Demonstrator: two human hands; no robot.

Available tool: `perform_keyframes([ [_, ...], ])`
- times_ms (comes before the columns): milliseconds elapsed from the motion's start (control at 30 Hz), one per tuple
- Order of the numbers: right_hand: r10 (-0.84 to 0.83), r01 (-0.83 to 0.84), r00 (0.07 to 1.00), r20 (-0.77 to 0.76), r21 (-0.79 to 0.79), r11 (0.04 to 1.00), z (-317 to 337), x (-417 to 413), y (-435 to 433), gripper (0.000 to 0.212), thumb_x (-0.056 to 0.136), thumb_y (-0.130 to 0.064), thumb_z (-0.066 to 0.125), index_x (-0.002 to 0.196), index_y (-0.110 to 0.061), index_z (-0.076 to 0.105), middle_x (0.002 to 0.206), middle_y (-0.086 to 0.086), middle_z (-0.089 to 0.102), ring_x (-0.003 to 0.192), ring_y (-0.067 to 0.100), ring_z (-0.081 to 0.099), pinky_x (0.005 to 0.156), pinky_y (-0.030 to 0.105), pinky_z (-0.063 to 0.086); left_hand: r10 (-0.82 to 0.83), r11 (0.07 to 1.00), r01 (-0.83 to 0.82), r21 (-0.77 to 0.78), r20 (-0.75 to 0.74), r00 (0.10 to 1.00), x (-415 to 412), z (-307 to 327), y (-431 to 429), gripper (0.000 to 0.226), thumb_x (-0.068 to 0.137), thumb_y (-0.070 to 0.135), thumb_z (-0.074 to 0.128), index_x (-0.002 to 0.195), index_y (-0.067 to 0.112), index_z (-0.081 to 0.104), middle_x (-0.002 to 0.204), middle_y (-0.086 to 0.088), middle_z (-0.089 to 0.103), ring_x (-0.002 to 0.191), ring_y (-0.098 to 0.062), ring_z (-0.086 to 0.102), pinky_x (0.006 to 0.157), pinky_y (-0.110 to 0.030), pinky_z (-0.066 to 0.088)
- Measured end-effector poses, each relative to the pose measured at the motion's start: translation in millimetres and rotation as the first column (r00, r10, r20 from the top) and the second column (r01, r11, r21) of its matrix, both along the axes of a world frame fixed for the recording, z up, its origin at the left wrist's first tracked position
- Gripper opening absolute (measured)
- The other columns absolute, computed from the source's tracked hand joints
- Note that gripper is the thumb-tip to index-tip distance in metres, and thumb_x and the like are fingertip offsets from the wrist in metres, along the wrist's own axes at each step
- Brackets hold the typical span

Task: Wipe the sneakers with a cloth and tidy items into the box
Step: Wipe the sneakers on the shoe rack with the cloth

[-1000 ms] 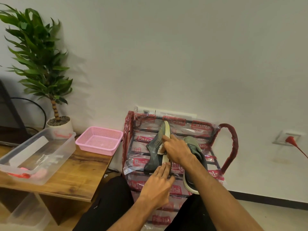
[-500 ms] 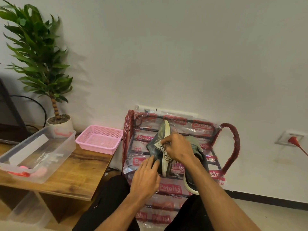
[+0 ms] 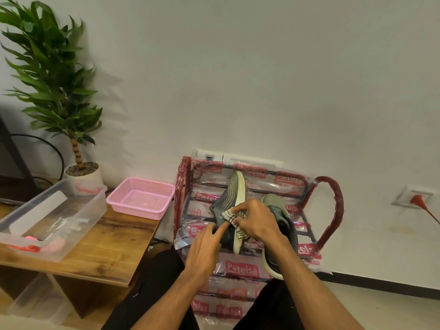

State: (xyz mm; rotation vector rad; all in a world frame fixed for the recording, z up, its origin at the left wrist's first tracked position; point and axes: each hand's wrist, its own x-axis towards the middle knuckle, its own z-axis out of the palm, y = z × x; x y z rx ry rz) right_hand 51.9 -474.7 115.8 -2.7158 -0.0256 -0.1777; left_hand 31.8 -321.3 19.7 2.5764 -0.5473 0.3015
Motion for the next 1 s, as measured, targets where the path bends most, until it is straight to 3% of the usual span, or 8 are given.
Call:
perform_keyframes([
  [133,-0.036,0.033,0.996,0.079,0.029,0.999,2,-3,-3,0.026,0.082,-0.019,0.071,0.106,-0.029,0.075,0.115,-0.006,0.068,0.093,0.015,0.065,0.082,0.038,0.055,-0.039,0.999,0.036,0.026,0.092,0.995,-4,9,4,0.067,0.09,0.014,0.063,0.145,0.032,0.03,0.117,0.0,0.048,0.096,-0.012,0.046,0.074,-0.019,0.032],
  [267,-0.001,-0.011,0.993,0.118,0.099,0.995,4,-9,8,0.025,0.083,-0.024,0.073,0.108,-0.028,0.075,0.115,-0.008,0.07,0.101,0.013,0.065,0.088,0.036,0.055,-0.07,0.997,0.074,-0.032,0.12,0.99,-7,11,6,0.059,0.082,0.011,0.07,0.126,0.03,0.035,0.11,0.001,0.052,0.093,-0.013,0.05,0.071,-0.019,0.034],
  [400,0.053,-0.05,0.995,0.085,-0.043,0.998,-3,-7,26,0.027,0.084,-0.026,0.072,0.111,-0.029,0.073,0.115,-0.006,0.064,0.103,0.019,0.063,0.086,0.037,0.053,-0.092,0.995,0.097,-0.02,0.179,0.98,-10,9,7,0.061,0.067,0.002,0.082,0.111,0.024,0.046,0.093,0.0,0.058,0.076,-0.013,0.055,0.058,-0.016,0.034],
  [567,-0.012,0.059,0.985,0.171,-0.273,0.96,-8,4,34,0.024,0.092,-0.015,0.06,0.114,-0.015,0.07,0.115,0.008,0.061,0.098,0.029,0.062,0.077,0.041,0.056,-0.076,0.996,0.062,0.064,0.245,0.966,-10,8,8,0.054,0.062,0.008,0.087,0.098,0.022,0.05,0.085,0.0,0.056,0.066,-0.009,0.048,0.05,-0.015,0.027],
  [800,0.032,-0.053,0.988,-0.152,-0.135,0.989,18,9,24,0.023,0.078,-0.008,0.068,0.093,-0.021,0.078,0.1,0.005,0.074,0.088,0.025,0.068,0.08,0.039,0.058,-0.069,0.998,0.069,0.008,0.233,0.97,-13,9,5,0.054,0.066,0.001,0.083,0.098,0.023,0.046,0.083,0.002,0.052,0.066,-0.008,0.04,0.048,-0.02,0.027],
  [1000,-0.061,0.076,0.995,0.073,-0.219,0.973,-1,13,27,0.017,0.086,-0.017,0.066,0.1,-0.02,0.075,0.104,0.005,0.07,0.089,0.026,0.068,0.078,0.041,0.057,-0.078,0.995,0.061,0.085,0.225,0.971,-12,14,3,0.054,0.064,0.002,0.083,0.095,0.023,0.045,0.082,0.003,0.051,0.067,-0.009,0.042,0.049,-0.019,0.027],
])
